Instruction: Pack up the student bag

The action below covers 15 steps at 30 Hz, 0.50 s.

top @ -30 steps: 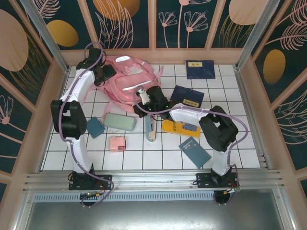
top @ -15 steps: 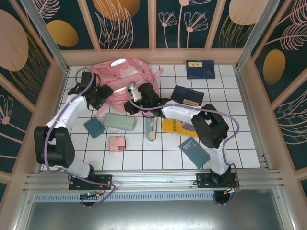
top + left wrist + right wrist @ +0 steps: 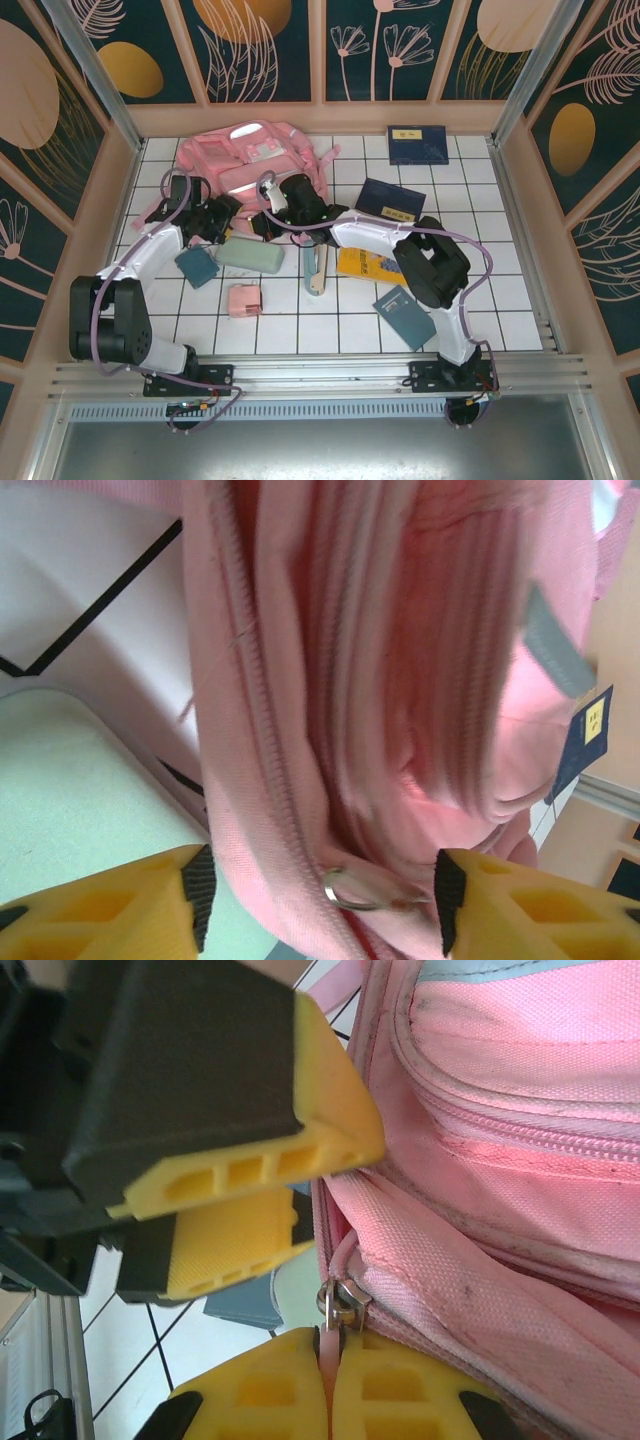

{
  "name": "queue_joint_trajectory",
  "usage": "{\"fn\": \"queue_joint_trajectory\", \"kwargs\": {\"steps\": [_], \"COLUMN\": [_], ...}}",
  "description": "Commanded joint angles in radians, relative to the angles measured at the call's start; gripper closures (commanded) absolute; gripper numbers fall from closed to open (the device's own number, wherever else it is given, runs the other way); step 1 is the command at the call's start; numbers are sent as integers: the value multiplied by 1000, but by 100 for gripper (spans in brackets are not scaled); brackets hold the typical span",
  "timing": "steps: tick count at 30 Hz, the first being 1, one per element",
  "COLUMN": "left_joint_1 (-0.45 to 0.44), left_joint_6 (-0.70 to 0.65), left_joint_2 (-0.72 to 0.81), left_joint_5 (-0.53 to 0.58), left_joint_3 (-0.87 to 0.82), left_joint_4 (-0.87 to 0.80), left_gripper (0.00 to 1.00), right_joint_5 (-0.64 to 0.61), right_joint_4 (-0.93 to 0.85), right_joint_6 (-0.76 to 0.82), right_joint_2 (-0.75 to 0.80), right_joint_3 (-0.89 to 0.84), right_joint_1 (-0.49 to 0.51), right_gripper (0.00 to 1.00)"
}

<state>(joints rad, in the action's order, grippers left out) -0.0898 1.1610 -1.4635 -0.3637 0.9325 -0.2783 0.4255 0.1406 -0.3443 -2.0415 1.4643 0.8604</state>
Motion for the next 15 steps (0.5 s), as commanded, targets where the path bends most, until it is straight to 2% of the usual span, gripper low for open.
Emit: {"fn": "queue_joint_trajectory", "kwargs": {"steps": [1, 4, 10, 13, 15], "left_joint_1": [-2, -3, -3, 7, 14], "left_joint_6": [39, 62, 0, -25, -41], "left_joint_2": [-27, -44, -31, -25, -16], "left_joint_5": [-47, -76, -18, -7, 5], "left_joint_3": [-19, -37, 18, 29, 30], "left_joint_4": [78, 111, 49, 24, 16], "left_gripper": [45, 56, 89, 99, 100], "right_joint_5": [36, 29, -7, -26, -33], "right_joint_4": [66, 61, -15, -32, -30], "right_joint_6": [-3, -1, 72, 107, 115], "right_joint_2": [26, 24, 43, 82, 109], "right_joint_3": [22, 22, -3, -72, -123], "right_joint_1": [20, 22, 23, 17, 6], "right_gripper": [100, 100, 100, 100, 100]}}
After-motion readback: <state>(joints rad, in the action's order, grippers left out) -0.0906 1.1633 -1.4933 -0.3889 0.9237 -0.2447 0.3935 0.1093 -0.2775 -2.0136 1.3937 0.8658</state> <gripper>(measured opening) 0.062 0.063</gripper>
